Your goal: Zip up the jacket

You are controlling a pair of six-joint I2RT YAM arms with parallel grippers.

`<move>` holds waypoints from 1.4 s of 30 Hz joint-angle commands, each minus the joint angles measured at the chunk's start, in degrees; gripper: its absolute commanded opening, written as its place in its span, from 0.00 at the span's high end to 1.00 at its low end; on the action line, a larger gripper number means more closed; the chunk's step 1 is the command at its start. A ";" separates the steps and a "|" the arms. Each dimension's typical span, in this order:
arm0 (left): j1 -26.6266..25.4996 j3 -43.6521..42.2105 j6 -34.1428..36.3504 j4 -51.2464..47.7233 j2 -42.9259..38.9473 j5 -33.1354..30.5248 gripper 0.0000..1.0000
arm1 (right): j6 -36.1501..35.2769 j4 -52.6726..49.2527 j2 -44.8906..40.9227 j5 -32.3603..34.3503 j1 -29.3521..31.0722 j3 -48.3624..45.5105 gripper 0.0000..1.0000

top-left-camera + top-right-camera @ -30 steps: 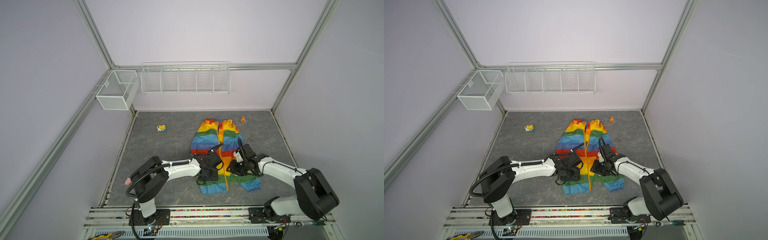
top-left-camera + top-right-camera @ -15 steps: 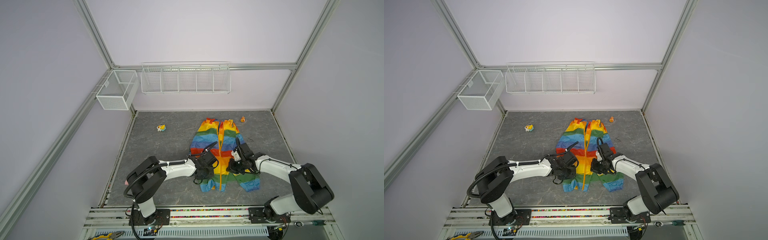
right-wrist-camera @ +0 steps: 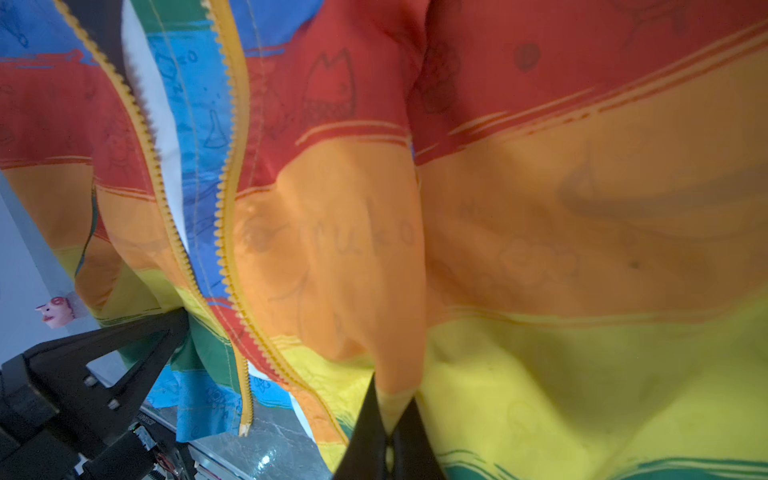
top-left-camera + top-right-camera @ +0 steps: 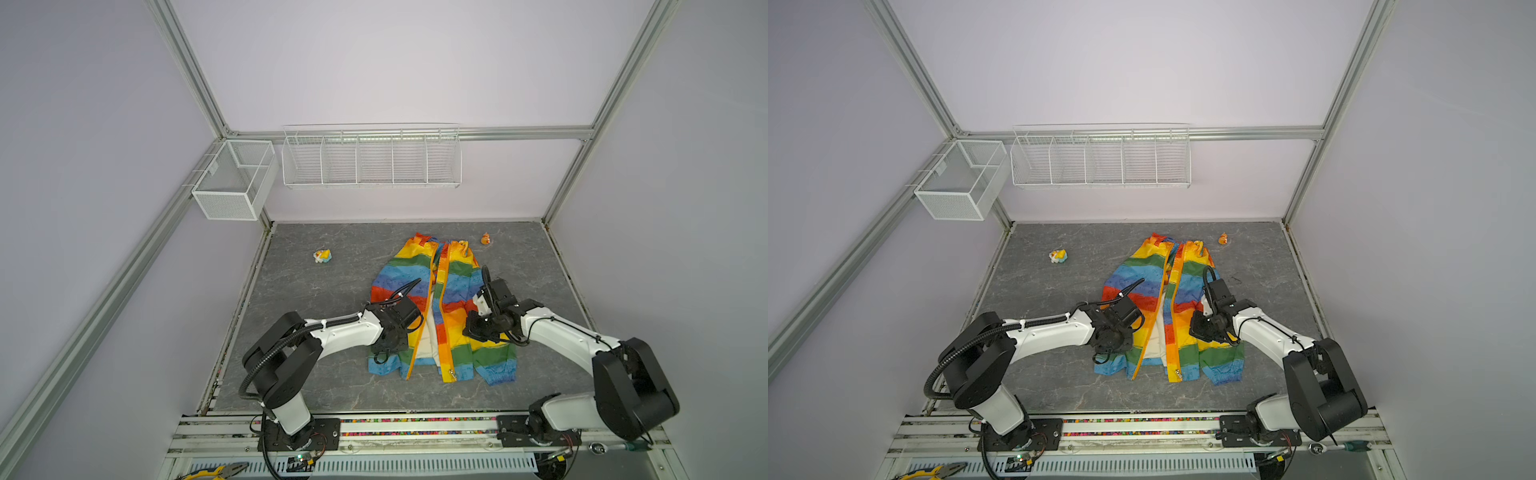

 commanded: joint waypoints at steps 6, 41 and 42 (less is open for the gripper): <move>1.02 -0.02 2.22 -4.82 -4.06 -1.45 0.91 | -2.37 -2.90 -0.27 0.67 -0.54 0.62 0.77; -4.00 -0.90 -1.77 29.25 3.42 23.32 0.46 | 0.17 0.19 4.24 5.07 8.56 1.19 0.63; -3.73 -0.43 -1.40 28.80 4.13 22.93 0.47 | 0.38 0.57 4.99 4.90 8.38 1.50 0.66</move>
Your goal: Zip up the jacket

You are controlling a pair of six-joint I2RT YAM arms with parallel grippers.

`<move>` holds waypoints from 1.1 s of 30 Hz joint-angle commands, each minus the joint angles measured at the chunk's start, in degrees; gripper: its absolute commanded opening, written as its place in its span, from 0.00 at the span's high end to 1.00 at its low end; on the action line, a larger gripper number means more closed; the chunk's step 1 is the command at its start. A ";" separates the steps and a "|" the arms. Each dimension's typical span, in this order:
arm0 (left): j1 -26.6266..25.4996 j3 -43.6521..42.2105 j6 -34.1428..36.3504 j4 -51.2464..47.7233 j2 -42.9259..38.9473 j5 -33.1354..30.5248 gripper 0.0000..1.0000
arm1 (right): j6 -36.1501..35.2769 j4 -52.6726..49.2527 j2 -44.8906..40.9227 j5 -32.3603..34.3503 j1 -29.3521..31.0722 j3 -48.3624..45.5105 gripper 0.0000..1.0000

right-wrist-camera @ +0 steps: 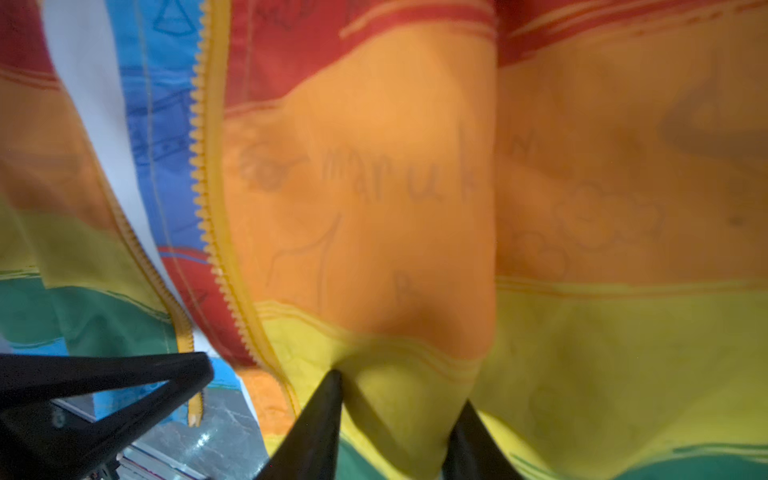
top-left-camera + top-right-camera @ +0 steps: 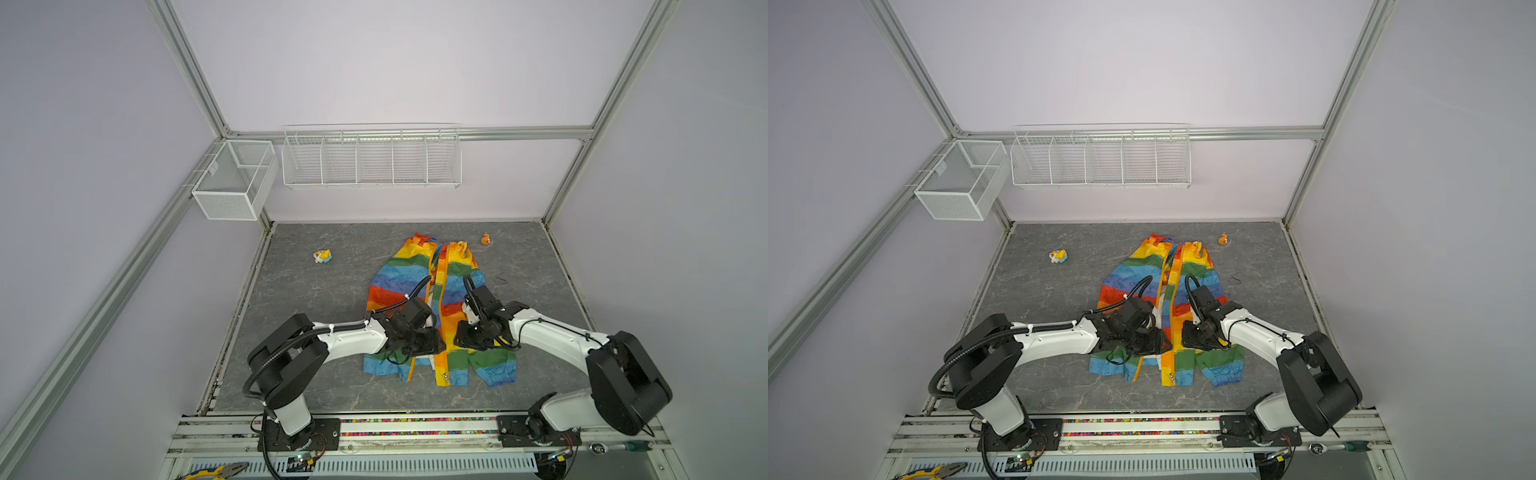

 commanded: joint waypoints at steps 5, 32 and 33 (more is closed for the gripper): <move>2.88 2.09 0.24 4.83 3.79 0.31 0.56 | 1.25 4.83 3.66 -2.05 -1.06 1.70 0.78; 10.86 11.21 9.97 -4.21 4.26 0.18 0.50 | -3.78 -2.25 1.97 -0.66 -7.19 11.56 0.56; 10.65 9.67 9.72 -3.60 3.26 0.47 0.51 | -3.74 -3.09 0.44 -0.12 -6.81 10.59 0.56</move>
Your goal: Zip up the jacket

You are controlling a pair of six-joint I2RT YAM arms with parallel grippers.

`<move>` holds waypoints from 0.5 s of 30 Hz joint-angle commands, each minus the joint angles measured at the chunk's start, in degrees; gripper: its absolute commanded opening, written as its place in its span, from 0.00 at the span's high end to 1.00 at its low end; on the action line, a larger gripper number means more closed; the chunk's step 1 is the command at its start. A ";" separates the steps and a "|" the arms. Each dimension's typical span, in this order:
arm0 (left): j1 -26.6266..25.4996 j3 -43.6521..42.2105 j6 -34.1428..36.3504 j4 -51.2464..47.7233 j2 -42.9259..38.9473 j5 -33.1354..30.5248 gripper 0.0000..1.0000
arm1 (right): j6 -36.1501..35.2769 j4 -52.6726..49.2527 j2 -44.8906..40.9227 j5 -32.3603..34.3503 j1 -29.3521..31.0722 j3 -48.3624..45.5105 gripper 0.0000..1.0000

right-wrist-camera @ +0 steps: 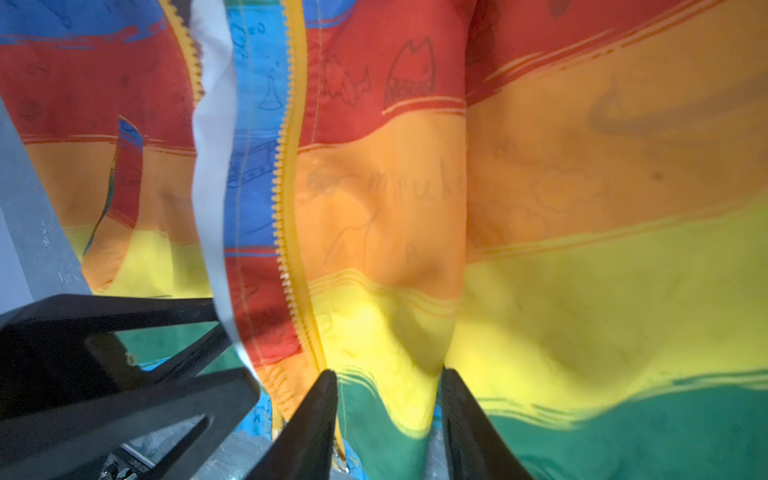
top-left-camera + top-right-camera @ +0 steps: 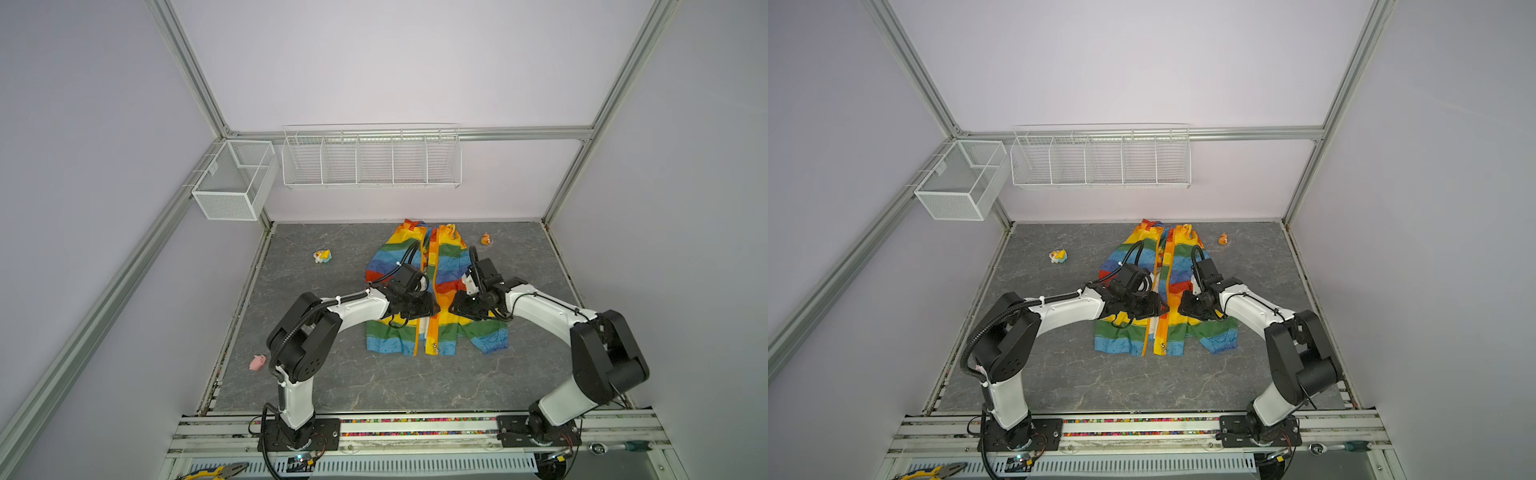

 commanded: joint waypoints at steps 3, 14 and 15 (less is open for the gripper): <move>-1.50 -6.05 0.06 -0.82 -5.60 0.17 0.50 | -0.38 -6.43 -10.25 2.80 3.04 -4.08 0.58; -3.86 -5.63 -2.64 2.61 0.24 3.19 0.49 | 4.30 -3.42 -13.23 3.40 15.80 -10.46 0.70; -3.86 -5.53 -2.99 3.14 0.99 3.34 0.49 | 4.89 -1.91 -12.84 2.85 15.80 -11.54 0.72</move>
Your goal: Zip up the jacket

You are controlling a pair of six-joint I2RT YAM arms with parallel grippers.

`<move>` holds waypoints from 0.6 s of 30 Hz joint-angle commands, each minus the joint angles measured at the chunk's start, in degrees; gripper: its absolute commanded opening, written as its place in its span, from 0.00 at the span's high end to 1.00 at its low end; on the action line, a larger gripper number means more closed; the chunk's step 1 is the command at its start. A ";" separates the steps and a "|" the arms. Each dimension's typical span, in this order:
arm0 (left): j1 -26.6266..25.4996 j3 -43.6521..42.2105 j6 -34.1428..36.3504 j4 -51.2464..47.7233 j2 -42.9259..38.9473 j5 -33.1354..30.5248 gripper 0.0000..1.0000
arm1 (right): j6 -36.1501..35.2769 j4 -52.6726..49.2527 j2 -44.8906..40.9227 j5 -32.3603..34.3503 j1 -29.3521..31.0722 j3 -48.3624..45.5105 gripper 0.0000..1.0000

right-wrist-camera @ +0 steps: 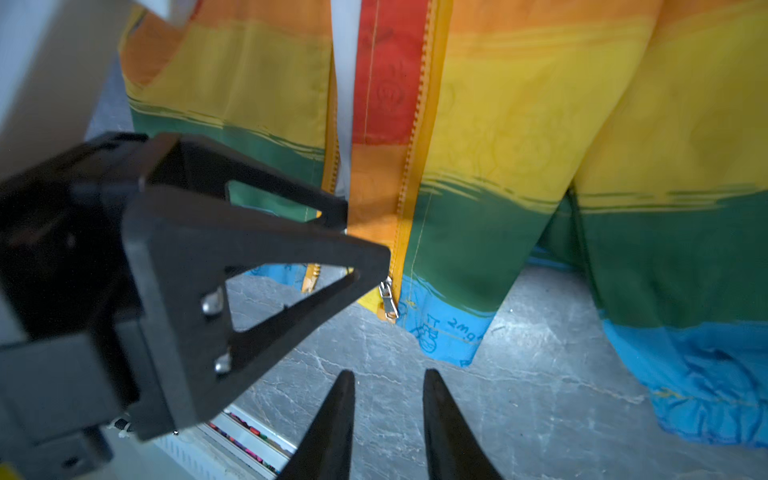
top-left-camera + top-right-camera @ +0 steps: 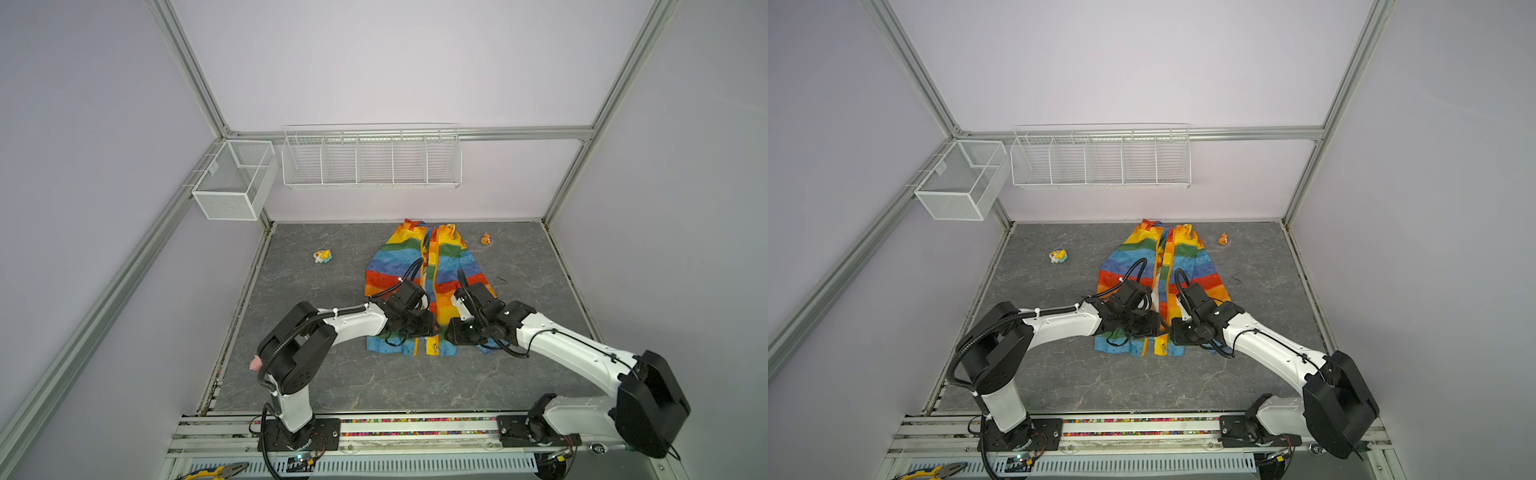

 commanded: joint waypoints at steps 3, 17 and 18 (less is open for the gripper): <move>0.15 1.45 -1.90 2.73 4.71 1.03 0.52 | 3.46 6.54 2.13 -1.23 0.91 -4.68 0.73; 0.14 -0.90 -4.81 9.40 5.85 4.29 0.60 | 4.85 13.76 9.53 -2.13 1.82 -6.57 0.80; 0.15 -1.07 -5.12 9.81 6.09 4.68 0.53 | 5.11 14.35 9.83 -2.27 1.88 -6.78 0.80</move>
